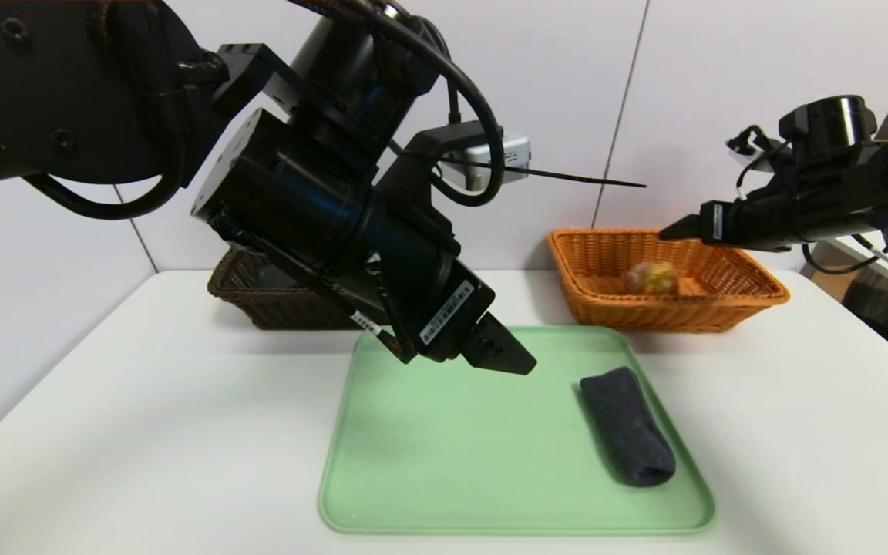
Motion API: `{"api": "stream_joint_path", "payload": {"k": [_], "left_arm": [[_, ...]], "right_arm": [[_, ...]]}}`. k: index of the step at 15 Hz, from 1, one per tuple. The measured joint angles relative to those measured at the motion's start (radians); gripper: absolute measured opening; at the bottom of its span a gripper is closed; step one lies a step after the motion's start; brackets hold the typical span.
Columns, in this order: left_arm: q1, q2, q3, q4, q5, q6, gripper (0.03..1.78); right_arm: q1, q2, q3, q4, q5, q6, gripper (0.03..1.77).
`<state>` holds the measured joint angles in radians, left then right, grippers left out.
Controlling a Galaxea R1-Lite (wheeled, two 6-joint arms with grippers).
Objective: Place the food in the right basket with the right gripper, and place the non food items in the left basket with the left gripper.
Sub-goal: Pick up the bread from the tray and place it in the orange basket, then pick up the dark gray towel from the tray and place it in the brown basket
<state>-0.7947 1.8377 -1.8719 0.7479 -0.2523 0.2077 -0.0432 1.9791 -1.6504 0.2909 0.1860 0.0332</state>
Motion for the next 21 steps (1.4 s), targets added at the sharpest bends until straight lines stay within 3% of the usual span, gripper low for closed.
{"api": "stream_joint_path", "payload": {"k": [3,7,10,15,17,21], "left_arm": [[0.000,-0.010,0.001,0.000,0.004,-0.005,1.69],[0.011,-0.014,0.017,-0.004,0.009,-0.012,1.69],[0.012,-0.014,0.023,-0.007,0.011,-0.022,1.69],[-0.001,-0.002,0.033,-0.078,0.017,-0.027,1.69],[-0.026,0.014,0.033,-0.084,0.055,-0.067,1.69],[-0.134,0.090,0.012,-0.095,0.266,-0.244,1.69]], "right_arm": [[-0.008,-0.051,-0.013,0.043,0.034,-0.001,1.61],[-0.001,-0.131,-0.089,0.211,0.040,-0.005,1.65],[0.014,-0.208,-0.095,0.286,0.076,-0.002,1.67],[0.009,-0.343,-0.058,0.402,0.112,0.000,1.69],[-0.011,-0.378,-0.020,0.404,0.111,0.001,1.69],[-0.024,-0.418,0.039,0.402,0.109,0.007,1.69]]}}
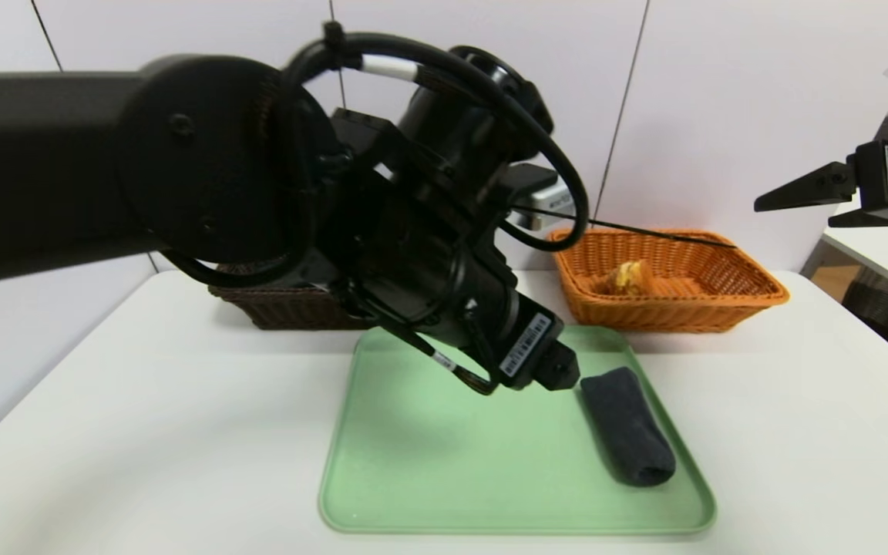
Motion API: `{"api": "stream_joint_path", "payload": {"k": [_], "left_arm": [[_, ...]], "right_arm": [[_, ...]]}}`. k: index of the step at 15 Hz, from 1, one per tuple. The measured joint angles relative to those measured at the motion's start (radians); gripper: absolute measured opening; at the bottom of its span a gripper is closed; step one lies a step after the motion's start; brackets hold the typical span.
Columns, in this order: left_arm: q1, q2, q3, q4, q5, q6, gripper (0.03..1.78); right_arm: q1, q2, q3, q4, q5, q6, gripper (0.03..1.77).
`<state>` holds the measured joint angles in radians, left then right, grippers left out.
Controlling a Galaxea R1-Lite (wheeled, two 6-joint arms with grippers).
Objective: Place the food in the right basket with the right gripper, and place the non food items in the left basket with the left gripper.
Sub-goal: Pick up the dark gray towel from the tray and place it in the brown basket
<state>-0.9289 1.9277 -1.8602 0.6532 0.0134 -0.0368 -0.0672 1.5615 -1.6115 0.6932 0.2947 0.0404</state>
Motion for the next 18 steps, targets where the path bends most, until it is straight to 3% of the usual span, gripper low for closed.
{"api": "stream_joint_path", "payload": {"k": [4,12,18], "left_arm": [[-0.081,0.101,-0.056,-0.005,0.198,-0.223,1.69],[-0.152,0.222,-0.079,-0.017,0.306,-0.487,1.69],[-0.189,0.259,-0.079,-0.032,0.364,-0.597,1.69]], "right_arm": [[-0.009,-0.033,0.049,-0.001,-0.003,-0.001,1.69],[-0.024,-0.114,0.160,-0.003,-0.005,-0.002,1.69],[-0.025,-0.180,0.211,-0.002,-0.007,-0.001,1.69]]}}
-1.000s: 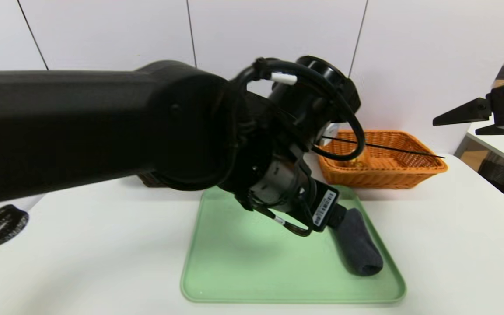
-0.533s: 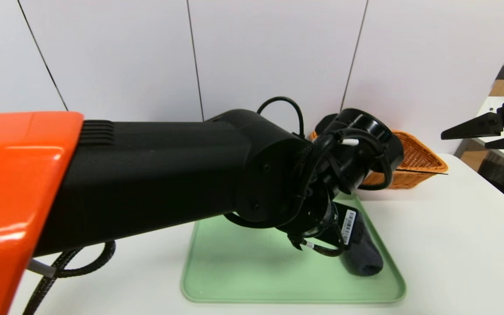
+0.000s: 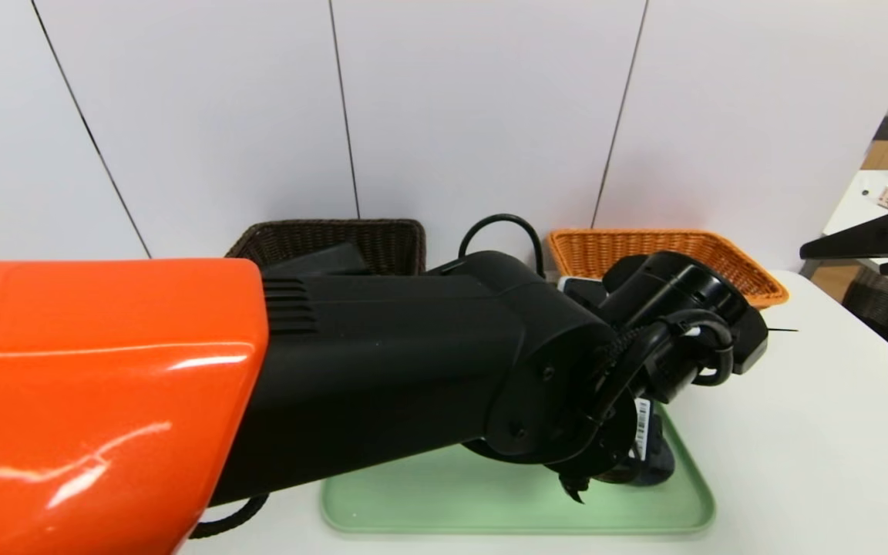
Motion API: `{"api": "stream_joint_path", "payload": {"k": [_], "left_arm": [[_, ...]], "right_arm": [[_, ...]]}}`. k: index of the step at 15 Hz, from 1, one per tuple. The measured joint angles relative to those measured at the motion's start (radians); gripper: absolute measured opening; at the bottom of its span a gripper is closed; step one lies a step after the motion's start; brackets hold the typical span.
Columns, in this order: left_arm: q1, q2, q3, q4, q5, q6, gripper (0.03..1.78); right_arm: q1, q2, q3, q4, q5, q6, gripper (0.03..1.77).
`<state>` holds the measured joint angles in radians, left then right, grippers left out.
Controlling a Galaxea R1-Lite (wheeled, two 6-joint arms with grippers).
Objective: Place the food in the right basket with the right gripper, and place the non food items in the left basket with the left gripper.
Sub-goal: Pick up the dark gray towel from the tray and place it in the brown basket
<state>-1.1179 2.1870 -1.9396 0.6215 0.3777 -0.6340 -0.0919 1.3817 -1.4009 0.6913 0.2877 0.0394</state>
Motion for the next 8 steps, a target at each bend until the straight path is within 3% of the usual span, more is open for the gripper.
{"api": "stream_joint_path", "payload": {"k": [3,7,8], "left_arm": [[-0.021,0.013,0.000,-0.041,0.019,-0.014,1.69],[-0.040,0.059,-0.001,-0.106,0.133,-0.011,1.69],[-0.046,0.071,-0.001,-0.114,0.137,-0.012,1.69]], "right_arm": [[0.000,-0.024,0.006,0.003,-0.001,0.001,1.69],[0.000,-0.049,0.028,0.005,-0.003,0.001,1.69],[0.000,-0.055,0.034,0.004,-0.005,0.001,1.69]]}}
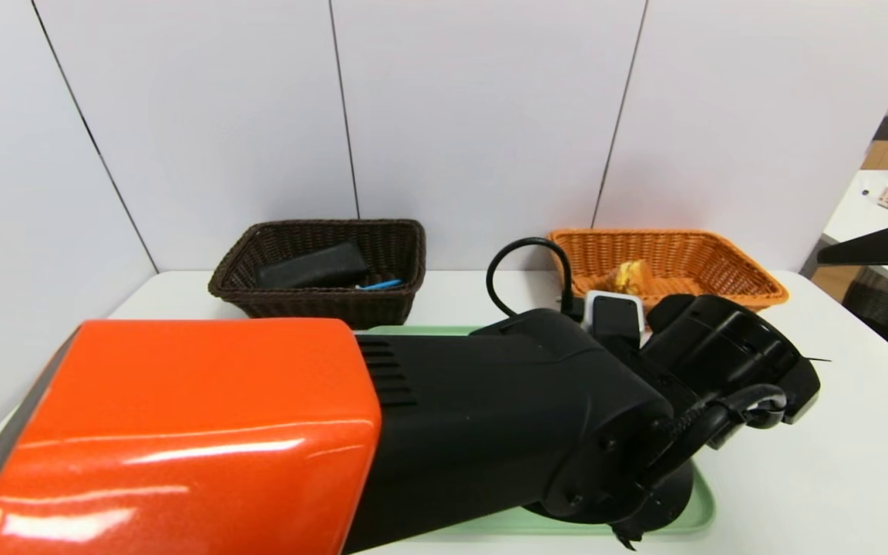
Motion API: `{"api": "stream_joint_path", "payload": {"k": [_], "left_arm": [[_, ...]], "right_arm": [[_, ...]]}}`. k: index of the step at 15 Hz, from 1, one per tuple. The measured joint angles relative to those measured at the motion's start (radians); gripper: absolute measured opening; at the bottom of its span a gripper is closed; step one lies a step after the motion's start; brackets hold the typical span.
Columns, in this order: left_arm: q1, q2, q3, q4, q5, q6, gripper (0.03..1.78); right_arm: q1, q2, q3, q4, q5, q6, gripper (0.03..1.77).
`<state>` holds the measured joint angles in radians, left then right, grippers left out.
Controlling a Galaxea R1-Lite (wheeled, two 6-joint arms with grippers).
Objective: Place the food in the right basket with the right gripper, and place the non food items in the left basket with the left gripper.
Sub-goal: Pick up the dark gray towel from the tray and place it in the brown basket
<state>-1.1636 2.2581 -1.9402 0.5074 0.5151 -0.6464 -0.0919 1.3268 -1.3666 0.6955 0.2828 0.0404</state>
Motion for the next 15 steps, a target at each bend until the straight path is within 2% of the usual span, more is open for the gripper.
{"api": "stream_joint_path", "payload": {"k": [12,15], "left_arm": [[-0.036,0.032,-0.003,-0.107,-0.006,0.006,1.69],[-0.036,0.040,-0.003,-0.163,-0.033,0.021,1.69]], "right_arm": [[0.004,-0.046,0.049,0.000,-0.009,-0.006,1.69],[0.012,-0.048,0.051,-0.001,-0.008,-0.006,1.69]]}}
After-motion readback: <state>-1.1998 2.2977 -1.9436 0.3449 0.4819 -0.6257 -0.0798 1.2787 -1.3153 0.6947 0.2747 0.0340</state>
